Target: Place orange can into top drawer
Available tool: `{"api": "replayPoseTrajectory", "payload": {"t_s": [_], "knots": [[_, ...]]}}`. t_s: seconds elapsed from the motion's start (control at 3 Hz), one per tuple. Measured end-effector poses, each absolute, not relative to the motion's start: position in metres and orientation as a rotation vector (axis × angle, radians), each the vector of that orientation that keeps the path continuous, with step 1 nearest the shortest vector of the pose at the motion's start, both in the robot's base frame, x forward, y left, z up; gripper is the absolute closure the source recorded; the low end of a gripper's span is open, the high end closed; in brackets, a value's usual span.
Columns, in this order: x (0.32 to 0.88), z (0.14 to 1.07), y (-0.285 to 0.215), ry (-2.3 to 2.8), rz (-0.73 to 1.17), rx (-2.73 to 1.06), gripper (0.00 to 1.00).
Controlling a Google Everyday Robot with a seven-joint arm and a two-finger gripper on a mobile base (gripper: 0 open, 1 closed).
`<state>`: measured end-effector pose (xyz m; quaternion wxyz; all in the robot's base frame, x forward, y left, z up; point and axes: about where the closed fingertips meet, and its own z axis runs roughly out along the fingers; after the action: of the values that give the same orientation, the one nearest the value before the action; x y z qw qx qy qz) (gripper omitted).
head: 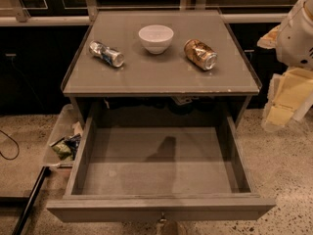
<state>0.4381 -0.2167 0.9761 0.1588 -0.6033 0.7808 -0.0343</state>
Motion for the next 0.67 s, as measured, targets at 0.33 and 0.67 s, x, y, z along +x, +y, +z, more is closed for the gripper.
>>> {"api": "replayPoseTrajectory", "payload": {"t_s": [0.33, 0.67], "knots": [[0.443, 0.977, -0.215, 2.211, -0.103, -1.722, 0.0], [0.466, 0.974, -0.207, 2.15, -0.098, -1.725, 0.0]]}}
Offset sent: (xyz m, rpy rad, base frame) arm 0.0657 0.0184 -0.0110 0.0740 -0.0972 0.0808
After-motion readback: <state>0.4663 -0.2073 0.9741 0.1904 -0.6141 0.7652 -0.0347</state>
